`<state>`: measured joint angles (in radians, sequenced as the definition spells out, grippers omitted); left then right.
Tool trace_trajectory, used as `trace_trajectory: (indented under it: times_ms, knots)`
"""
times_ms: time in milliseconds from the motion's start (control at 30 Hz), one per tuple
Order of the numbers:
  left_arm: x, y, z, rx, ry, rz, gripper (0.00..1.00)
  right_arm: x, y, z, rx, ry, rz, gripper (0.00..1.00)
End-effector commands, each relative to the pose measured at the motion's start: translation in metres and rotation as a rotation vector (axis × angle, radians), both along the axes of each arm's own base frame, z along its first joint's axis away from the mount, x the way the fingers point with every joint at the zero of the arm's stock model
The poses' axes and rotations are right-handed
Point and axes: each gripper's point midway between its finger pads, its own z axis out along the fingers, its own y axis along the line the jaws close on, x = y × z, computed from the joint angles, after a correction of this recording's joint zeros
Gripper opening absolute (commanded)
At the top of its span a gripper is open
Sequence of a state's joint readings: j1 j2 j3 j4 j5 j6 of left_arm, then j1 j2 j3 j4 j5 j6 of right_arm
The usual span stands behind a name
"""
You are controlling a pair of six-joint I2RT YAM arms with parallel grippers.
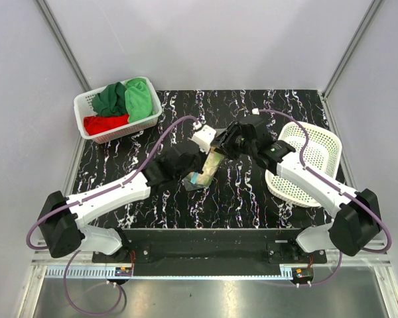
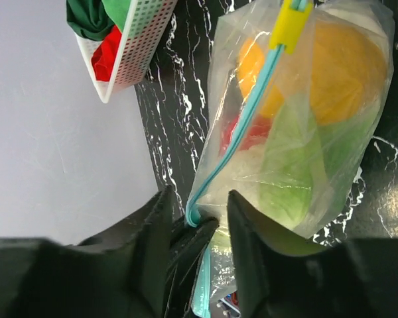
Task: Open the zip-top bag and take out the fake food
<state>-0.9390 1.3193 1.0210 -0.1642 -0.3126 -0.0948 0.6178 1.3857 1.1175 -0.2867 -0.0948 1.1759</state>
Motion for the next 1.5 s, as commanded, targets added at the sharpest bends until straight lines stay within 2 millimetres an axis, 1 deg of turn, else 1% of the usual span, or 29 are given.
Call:
trace_trajectory:
  times_ms: [0,67,100,133,167,200,233,300,367,433,467,500,567,600,667,800,833,867,900,933,1000,1033,1100,1167,1233,1333,1400,1433,1467]
  knots:
    - [0.008,0.005,0.020,-0.070,-0.019,0.025,0.00,0.001,0.000,0.036,-0.046,-0.200,0.090,0.53]
    - [0.005,0.012,0.015,-0.069,0.009,0.026,0.00,0.006,-0.011,0.039,-0.114,-0.274,0.119,0.69]
    - [0.006,0.019,0.020,-0.086,0.003,0.034,0.00,0.006,-0.019,0.047,-0.133,-0.314,0.118,0.83]
    - [0.005,0.021,0.020,-0.101,0.011,0.027,0.00,0.008,-0.026,0.046,-0.162,-0.335,0.120,0.88]
    - [0.004,0.024,0.018,-0.108,0.018,0.021,0.00,0.017,-0.042,0.047,-0.214,-0.377,0.112,0.91]
    - [0.006,0.029,0.019,-0.120,0.024,0.024,0.00,0.018,-0.052,0.053,-0.237,-0.416,0.103,0.99]
    - [0.001,0.028,0.026,-0.149,0.028,-0.011,0.00,0.023,-0.060,0.052,-0.264,-0.456,0.101,1.00]
    - [0.001,0.034,0.026,-0.157,0.032,-0.010,0.00,0.032,-0.079,0.054,-0.347,-0.560,0.120,1.00]
    - [-0.002,0.038,0.030,-0.171,0.035,-0.028,0.00,0.041,-0.084,0.054,-0.395,-0.657,0.157,1.00]
    - [-0.003,0.041,0.033,-0.191,0.046,-0.043,0.00,0.045,-0.082,0.049,-0.395,-0.719,0.230,1.00]
    - [-0.004,0.042,0.036,-0.204,0.045,-0.047,0.00,0.049,-0.080,0.054,-0.411,-0.791,0.261,1.00]
    - [-0.001,0.047,0.036,-0.209,0.046,-0.038,0.00,0.043,-0.070,0.052,-0.384,-0.832,0.341,1.00]
    - [-0.007,0.045,0.041,-0.238,0.056,-0.082,0.00,0.036,-0.056,0.050,-0.378,-0.990,0.454,1.00]
    - [-0.008,0.045,0.040,-0.243,0.061,-0.093,0.00,0.026,-0.047,0.048,-0.341,-1.048,0.532,1.00]
    - [-0.012,0.045,0.042,-0.266,0.075,-0.134,0.00,0.022,-0.044,0.043,-0.360,-1.151,0.570,1.00]
    - [-0.020,0.045,0.044,-0.299,0.100,-0.206,0.00,0.004,-0.034,0.026,-0.359,-1.339,0.713,1.00]
    - [-0.025,0.043,0.043,-0.308,0.114,-0.239,0.00,0.004,-0.034,0.022,-0.372,-1.381,0.710,1.00]
    - [-0.024,0.045,0.044,-0.314,0.116,-0.245,0.00,0.009,-0.035,0.021,-0.401,-1.406,0.704,1.00]
    - [-0.026,0.045,0.044,-0.319,0.121,-0.261,0.00,0.017,-0.035,0.012,-0.422,-1.389,0.693,1.00]
    - [-0.031,0.042,0.045,-0.329,0.130,-0.299,0.00,0.019,-0.032,0.014,-0.422,-1.404,0.714,1.00]
    - [-0.034,0.043,0.045,-0.342,0.143,-0.329,0.00,0.016,-0.023,0.006,-0.402,-1.433,0.815,1.00]
    - [-0.038,0.040,0.046,-0.350,0.156,-0.363,0.00,0.020,-0.021,0.013,-0.398,-1.446,0.818,1.00]
    - [-0.037,0.042,0.046,-0.359,0.169,-0.375,0.00,0.026,-0.019,0.009,-0.400,-1.438,0.824,1.00]
    - [-0.036,0.042,0.044,-0.360,0.177,-0.384,0.00,0.036,-0.016,0.017,-0.415,-1.438,0.817,1.00]
    - [-0.034,0.045,0.041,-0.348,0.184,-0.378,0.00,0.042,-0.014,0.017,-0.428,-1.429,0.836,1.00]
    - [-0.032,0.046,0.040,-0.338,0.194,-0.382,0.00,0.042,-0.013,0.016,-0.432,-1.437,0.860,1.00]
    - [-0.032,0.047,0.035,-0.325,0.217,-0.374,0.00,0.040,-0.011,0.012,-0.411,-1.417,0.885,0.96]
    - [-0.030,0.047,0.039,-0.321,0.214,-0.368,0.00,0.040,-0.011,0.015,-0.404,-1.422,0.889,0.91]
    - [-0.030,0.048,0.037,-0.316,0.228,-0.362,0.00,0.037,-0.009,0.014,-0.380,-1.413,0.901,0.80]
